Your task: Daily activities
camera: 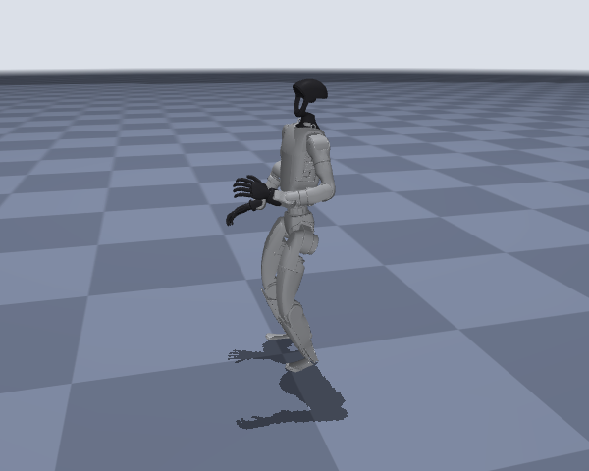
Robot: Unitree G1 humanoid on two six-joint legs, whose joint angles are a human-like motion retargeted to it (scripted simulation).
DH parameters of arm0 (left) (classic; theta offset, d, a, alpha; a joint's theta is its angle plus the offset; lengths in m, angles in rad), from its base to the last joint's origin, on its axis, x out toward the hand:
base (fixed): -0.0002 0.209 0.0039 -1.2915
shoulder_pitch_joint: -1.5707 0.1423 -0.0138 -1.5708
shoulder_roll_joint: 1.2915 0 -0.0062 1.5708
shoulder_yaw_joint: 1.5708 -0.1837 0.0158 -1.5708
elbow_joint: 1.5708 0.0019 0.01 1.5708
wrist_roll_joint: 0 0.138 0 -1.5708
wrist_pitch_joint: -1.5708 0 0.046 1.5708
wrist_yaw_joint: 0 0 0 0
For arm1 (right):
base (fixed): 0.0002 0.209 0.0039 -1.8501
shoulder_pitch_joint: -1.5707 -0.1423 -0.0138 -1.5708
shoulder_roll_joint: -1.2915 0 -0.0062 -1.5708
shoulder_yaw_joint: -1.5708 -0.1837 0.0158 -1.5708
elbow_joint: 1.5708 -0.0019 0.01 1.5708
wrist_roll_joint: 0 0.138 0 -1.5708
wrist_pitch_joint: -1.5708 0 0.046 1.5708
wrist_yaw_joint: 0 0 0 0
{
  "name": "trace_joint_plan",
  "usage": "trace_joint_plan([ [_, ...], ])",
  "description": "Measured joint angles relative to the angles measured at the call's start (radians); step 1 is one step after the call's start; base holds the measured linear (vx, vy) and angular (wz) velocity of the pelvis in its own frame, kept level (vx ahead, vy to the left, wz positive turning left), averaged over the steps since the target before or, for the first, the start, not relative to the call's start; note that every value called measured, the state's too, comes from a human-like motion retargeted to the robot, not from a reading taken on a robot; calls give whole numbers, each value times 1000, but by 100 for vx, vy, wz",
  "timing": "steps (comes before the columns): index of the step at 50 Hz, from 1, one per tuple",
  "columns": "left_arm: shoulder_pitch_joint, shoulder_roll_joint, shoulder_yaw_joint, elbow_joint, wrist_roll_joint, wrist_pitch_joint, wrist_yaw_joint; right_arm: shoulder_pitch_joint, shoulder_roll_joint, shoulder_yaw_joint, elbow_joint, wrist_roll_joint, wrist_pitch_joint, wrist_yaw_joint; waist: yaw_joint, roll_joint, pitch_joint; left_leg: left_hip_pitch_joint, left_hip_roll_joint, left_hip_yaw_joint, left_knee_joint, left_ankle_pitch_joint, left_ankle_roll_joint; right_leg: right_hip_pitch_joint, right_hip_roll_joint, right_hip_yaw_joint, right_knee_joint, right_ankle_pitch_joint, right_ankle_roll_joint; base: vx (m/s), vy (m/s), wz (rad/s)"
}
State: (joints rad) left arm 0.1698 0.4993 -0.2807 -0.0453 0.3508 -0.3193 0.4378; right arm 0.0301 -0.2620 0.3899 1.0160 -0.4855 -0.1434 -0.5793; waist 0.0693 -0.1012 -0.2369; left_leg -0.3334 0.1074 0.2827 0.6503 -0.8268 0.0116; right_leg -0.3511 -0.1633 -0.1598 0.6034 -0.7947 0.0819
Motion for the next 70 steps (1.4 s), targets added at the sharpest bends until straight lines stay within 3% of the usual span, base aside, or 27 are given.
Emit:
trace_joint_plan([
  [39, -118, -173, -24, 535, 19, 116, -53, -40, -34, -78, -25, 94, -35, 25, -42, -1, -16, 2, -68, 38, -45, 18, 12, -62, -74, 17, 59, -2, 22, 0, 0, 0],
  [70, -127, -210, -49, 626, -30, 131, -149, -64, -48, -90, -20, 125, -29, 79, -49, -17, -23, -2, -102, 75, -61, 17, 29, -108, -109, 40, 78, -3, 35, 0, 0, 0],
])
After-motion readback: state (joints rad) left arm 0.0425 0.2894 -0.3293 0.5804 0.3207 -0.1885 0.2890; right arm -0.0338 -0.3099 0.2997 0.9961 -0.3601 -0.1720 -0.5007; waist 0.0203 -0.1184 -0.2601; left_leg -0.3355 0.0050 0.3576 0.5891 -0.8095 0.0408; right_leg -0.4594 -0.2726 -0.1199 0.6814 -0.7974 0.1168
